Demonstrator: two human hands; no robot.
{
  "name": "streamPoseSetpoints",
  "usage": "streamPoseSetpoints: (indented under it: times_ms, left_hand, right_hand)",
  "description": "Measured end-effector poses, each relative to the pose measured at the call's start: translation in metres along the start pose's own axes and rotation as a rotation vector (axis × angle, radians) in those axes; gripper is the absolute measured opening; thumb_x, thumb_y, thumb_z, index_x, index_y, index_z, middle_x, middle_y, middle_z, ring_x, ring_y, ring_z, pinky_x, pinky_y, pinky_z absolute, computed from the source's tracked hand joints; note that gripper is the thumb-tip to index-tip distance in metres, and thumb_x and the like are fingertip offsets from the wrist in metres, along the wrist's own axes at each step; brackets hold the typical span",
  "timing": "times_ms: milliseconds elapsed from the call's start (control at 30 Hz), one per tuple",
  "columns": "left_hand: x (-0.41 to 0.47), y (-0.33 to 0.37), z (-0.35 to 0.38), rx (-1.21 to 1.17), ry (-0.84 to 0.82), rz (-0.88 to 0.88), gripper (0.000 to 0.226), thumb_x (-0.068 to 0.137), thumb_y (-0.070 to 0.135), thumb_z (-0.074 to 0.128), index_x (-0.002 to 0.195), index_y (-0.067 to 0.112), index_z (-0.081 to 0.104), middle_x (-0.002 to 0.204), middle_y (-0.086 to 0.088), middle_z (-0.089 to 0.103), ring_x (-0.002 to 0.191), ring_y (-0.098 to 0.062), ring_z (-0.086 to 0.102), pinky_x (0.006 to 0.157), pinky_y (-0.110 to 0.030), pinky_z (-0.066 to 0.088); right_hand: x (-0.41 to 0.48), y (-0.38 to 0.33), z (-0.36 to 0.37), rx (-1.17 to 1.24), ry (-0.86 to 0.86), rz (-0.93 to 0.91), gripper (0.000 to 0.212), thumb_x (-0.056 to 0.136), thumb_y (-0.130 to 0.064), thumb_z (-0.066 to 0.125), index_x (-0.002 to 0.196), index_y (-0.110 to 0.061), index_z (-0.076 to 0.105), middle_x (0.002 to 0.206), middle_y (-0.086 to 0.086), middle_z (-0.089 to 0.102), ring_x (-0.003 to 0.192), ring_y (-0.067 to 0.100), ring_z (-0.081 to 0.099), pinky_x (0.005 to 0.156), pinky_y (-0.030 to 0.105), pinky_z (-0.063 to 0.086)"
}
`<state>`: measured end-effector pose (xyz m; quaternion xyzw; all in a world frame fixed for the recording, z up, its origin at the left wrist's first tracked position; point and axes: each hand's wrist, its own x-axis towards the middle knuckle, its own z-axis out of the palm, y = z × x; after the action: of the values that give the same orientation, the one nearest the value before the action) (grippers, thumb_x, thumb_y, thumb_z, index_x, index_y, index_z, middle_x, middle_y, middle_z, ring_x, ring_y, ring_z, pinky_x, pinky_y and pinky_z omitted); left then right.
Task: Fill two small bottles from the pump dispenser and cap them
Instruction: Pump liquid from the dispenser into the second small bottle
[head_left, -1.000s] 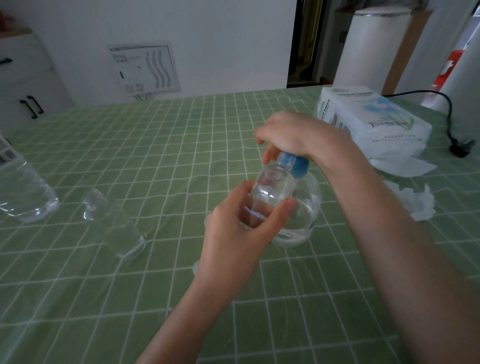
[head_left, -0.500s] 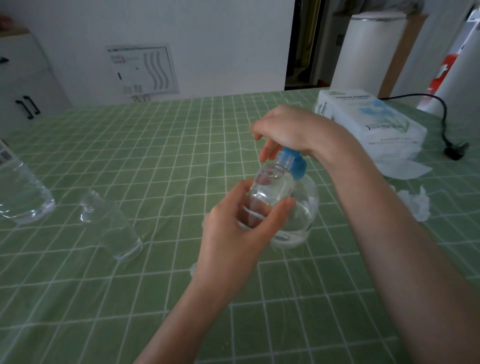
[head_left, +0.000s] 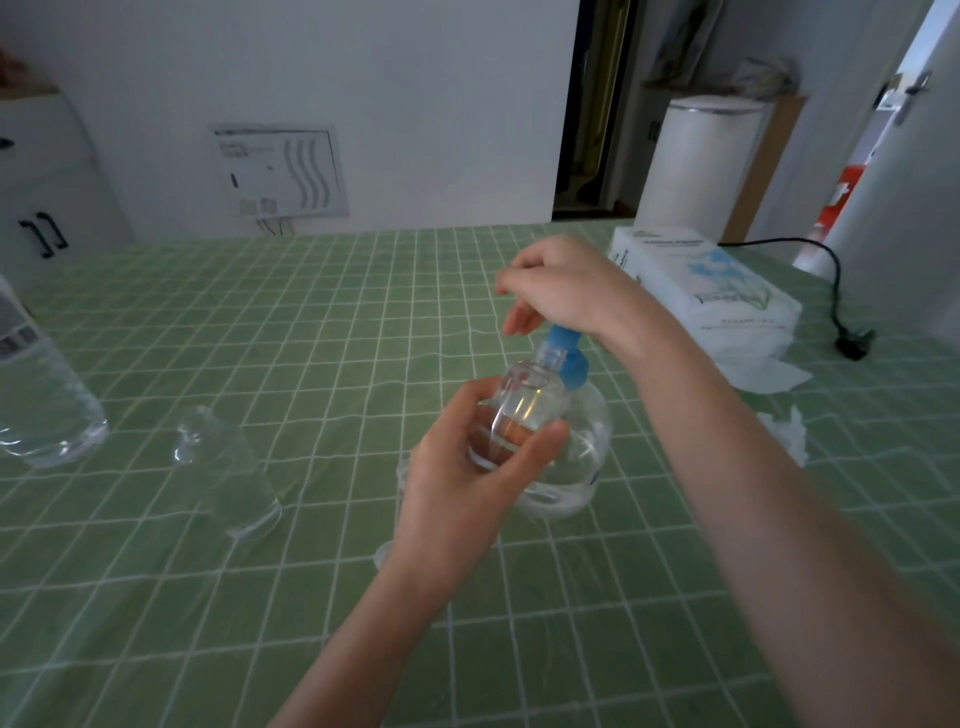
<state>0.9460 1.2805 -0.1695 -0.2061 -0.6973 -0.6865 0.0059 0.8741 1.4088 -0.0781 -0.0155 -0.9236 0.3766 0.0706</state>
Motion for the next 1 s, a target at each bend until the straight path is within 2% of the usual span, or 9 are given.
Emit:
streamPoseSetpoints:
  times_ms: [100,200,300,400,500,567,700,833,1000]
  left_hand:
    - [0.0,-0.001,0.0,0.007,0.001,0.001,0.03,0.07,0.046,0.073,0.097,0.038,0.061,0.074,0.009,0.068,0.06,-0.005,0.059,0.05,-0.018,0.045]
    - [0.001,-0.003,-0.001,0.065,0.026,0.014,0.03,0.07,0.045,0.071,0.098,0.04,0.061,0.078,0.014,0.068,0.072,-0.001,0.063,0.062,-0.02,0.05]
    - [0.002,-0.004,-0.001,0.081,0.038,0.001,0.031,0.07,0.046,0.07,0.099,0.041,0.062,0.081,0.015,0.068,0.08,-0.004,0.064,0.075,-0.027,0.053]
    - [0.001,-0.002,-0.001,0.059,0.028,-0.002,0.039,0.068,0.047,0.074,0.103,0.034,0.062,0.079,0.017,0.068,0.075,0.0,0.063,0.071,-0.022,0.051]
    - [0.001,0.0,-0.002,0.043,0.004,-0.005,0.042,0.063,0.048,0.067,0.102,0.032,0.062,0.076,0.021,0.067,0.065,0.006,0.059,0.061,-0.012,0.048]
    - [0.001,0.001,-0.005,0.046,-0.026,-0.026,0.045,0.061,0.051,0.066,0.102,0.032,0.062,0.078,0.017,0.068,0.064,0.005,0.058,0.057,-0.011,0.047]
    - [-0.001,0.003,-0.008,0.049,-0.046,-0.064,0.05,0.056,0.054,0.066,0.102,0.033,0.061,0.085,0.003,0.067,0.067,-0.001,0.06,0.055,-0.011,0.046]
    - [-0.005,0.01,-0.011,0.012,-0.06,-0.071,0.05,0.057,0.051,0.068,0.103,0.034,0.061,0.091,-0.005,0.07,0.077,-0.013,0.066,0.061,-0.017,0.054]
    - [-0.023,0.019,-0.027,-0.018,-0.035,-0.059,0.046,0.055,0.052,0.069,0.097,0.035,0.065,0.089,-0.001,0.072,0.08,-0.014,0.069,0.065,-0.022,0.055]
  right_hand:
    - [0.0,0.0,0.0,-0.001,0.014,0.008,0.03,0.091,-0.017,0.049,0.105,0.005,0.064,0.071,0.007,0.073,0.079,0.024,0.072,0.078,0.031,0.053]
    - [0.001,-0.001,0.0,-0.016,0.027,0.004,0.022,0.092,-0.017,0.048,0.096,-0.004,0.065,0.069,0.006,0.072,0.072,0.021,0.072,0.071,0.027,0.054]
    - [0.003,-0.001,-0.002,0.013,-0.001,0.012,0.022,0.092,-0.014,0.048,0.101,-0.002,0.064,0.067,0.005,0.072,0.064,0.018,0.071,0.06,0.018,0.052]
    - [0.002,-0.001,-0.004,0.192,-0.101,0.046,0.022,0.093,-0.012,0.051,0.108,0.0,0.062,0.066,0.006,0.07,0.054,0.014,0.066,0.046,0.007,0.048]
    - [0.001,-0.002,-0.006,0.317,-0.157,0.073,0.021,0.093,-0.015,0.054,0.109,-0.004,0.064,0.064,0.003,0.071,0.055,0.011,0.068,0.053,0.011,0.05]
    - [0.0,-0.004,-0.007,0.268,-0.145,0.062,0.021,0.093,-0.015,0.053,0.108,-0.006,0.064,0.065,0.002,0.071,0.057,0.011,0.068,0.055,0.012,0.048]
    - [-0.004,-0.01,-0.011,0.132,-0.112,-0.006,0.018,0.094,-0.016,0.052,0.104,-0.008,0.065,0.068,0.001,0.071,0.056,0.005,0.065,0.037,0.004,0.037]
    - [-0.012,-0.014,-0.016,0.152,-0.116,-0.072,0.019,0.094,-0.017,0.051,0.104,-0.008,0.065,0.074,0.004,0.072,0.054,-0.001,0.065,0.039,0.003,0.038]
    - [-0.032,-0.024,-0.024,0.185,-0.087,-0.154,0.019,0.095,-0.02,0.052,0.106,-0.011,0.065,0.08,0.005,0.074,0.074,0.01,0.071,0.055,0.004,0.046]
